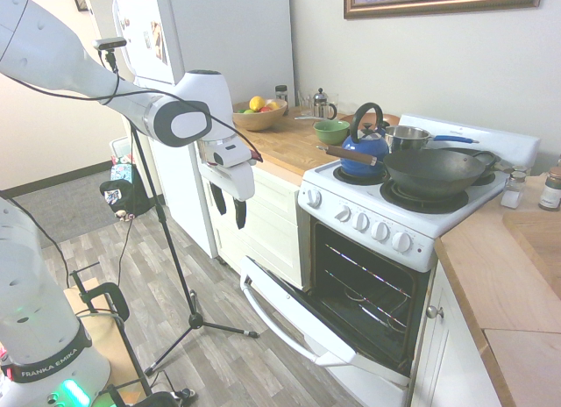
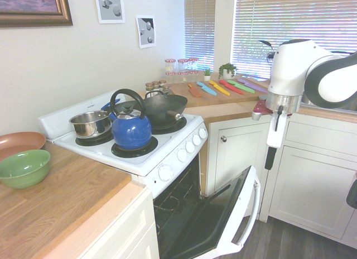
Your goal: Close the oven
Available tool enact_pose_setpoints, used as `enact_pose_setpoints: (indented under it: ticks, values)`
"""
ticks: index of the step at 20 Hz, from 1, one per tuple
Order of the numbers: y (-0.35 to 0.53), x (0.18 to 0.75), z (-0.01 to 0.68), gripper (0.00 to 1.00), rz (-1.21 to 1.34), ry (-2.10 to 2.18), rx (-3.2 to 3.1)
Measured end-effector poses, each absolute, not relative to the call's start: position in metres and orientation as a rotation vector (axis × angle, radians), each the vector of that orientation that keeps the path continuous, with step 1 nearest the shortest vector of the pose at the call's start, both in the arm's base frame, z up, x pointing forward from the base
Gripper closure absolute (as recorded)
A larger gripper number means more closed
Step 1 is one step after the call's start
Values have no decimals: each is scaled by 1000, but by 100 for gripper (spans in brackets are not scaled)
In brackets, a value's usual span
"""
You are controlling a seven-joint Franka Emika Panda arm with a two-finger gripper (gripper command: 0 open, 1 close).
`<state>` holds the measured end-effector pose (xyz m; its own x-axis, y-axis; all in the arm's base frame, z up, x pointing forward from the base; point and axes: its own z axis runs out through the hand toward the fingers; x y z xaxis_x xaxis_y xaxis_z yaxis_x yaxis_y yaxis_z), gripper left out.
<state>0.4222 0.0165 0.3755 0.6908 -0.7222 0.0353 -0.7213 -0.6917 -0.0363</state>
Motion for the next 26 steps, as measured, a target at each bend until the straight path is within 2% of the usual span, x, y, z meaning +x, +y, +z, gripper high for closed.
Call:
enact_pose_setpoints:
  ticks: [5, 19, 26]
  values:
    - [8, 423, 350, 0, -42, 1287, -2882]
    - [-31, 408, 146, 0, 104, 1324, -2776]
    - [-22, 441, 91, 0, -6, 1201, -2824]
